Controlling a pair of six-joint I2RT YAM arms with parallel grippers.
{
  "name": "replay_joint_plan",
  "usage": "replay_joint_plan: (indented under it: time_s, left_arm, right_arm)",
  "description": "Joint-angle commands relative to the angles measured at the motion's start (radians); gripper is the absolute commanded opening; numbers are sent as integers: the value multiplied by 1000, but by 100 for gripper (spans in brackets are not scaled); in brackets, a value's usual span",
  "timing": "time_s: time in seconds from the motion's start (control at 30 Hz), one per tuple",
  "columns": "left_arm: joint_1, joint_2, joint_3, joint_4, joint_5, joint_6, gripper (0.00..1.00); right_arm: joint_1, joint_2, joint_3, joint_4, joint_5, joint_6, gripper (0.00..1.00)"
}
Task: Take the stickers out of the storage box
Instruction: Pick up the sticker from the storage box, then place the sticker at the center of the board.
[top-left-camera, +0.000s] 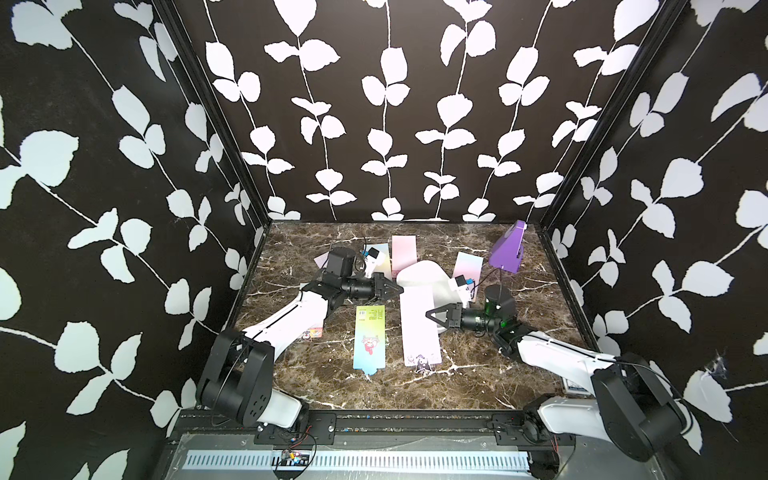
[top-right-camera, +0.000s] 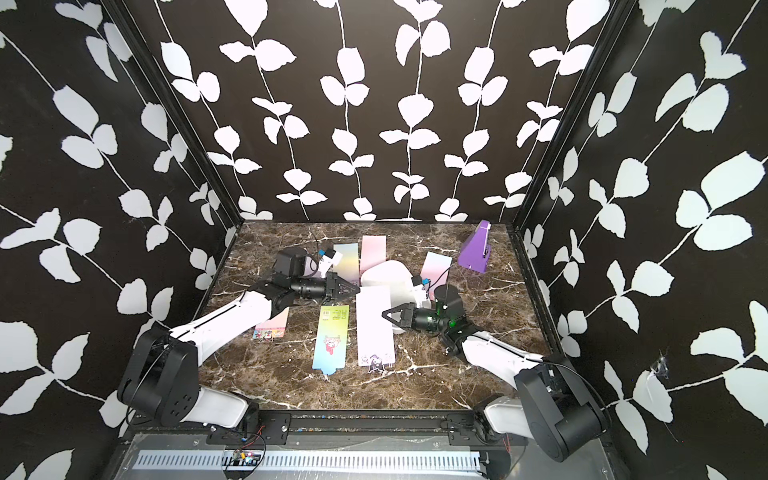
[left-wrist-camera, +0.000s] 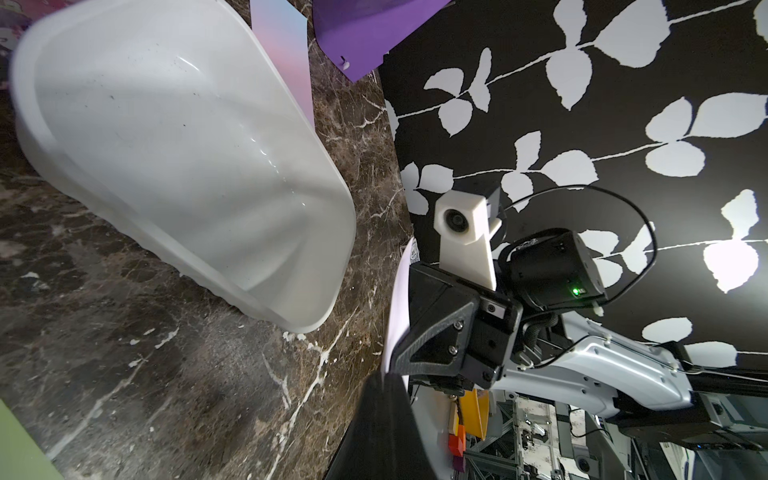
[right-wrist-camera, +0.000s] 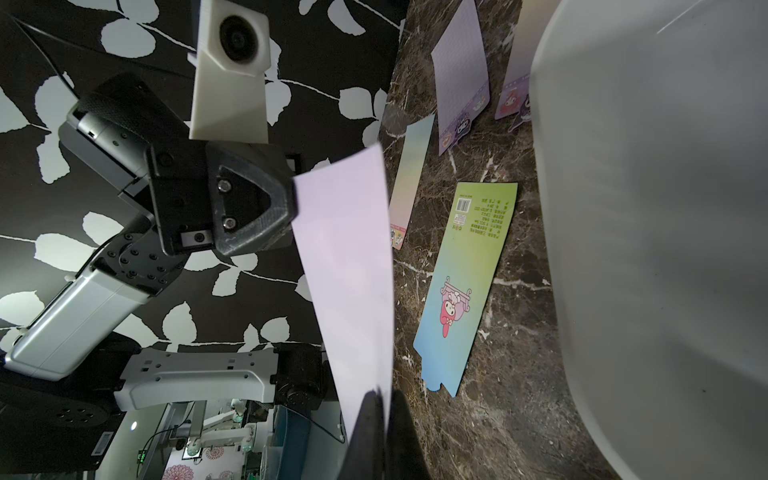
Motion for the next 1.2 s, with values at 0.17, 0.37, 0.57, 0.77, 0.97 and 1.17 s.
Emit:
replay_joint_plan:
  time_s: [0.17,0.37,0.57,0.77,0.97,1.17]
  left_arm:
    - [21,29,85,-161,-32,126,4]
    - [34,72,115,-156,36,107,21]
    - [38,14,158,-313,-34,211,50]
    - [58,-36,122,-327,-76,225,51]
    - [84,-49,94,-319,-61,220,51]
    - [142,-75,19,-239,22,159,51]
  right_arm:
    - [5,0,66,-94,37,-38,0]
    - [-15,-60,50,-169,84,-48,0]
    - [-191,-211,-27,-322,58,-66,0]
    - [-385,-367,-42,-541,14,-140,0]
    - [-565,-429,-78,-621,-41,-166,0]
    - [-755,-378,-99,-707,-93,-266,0]
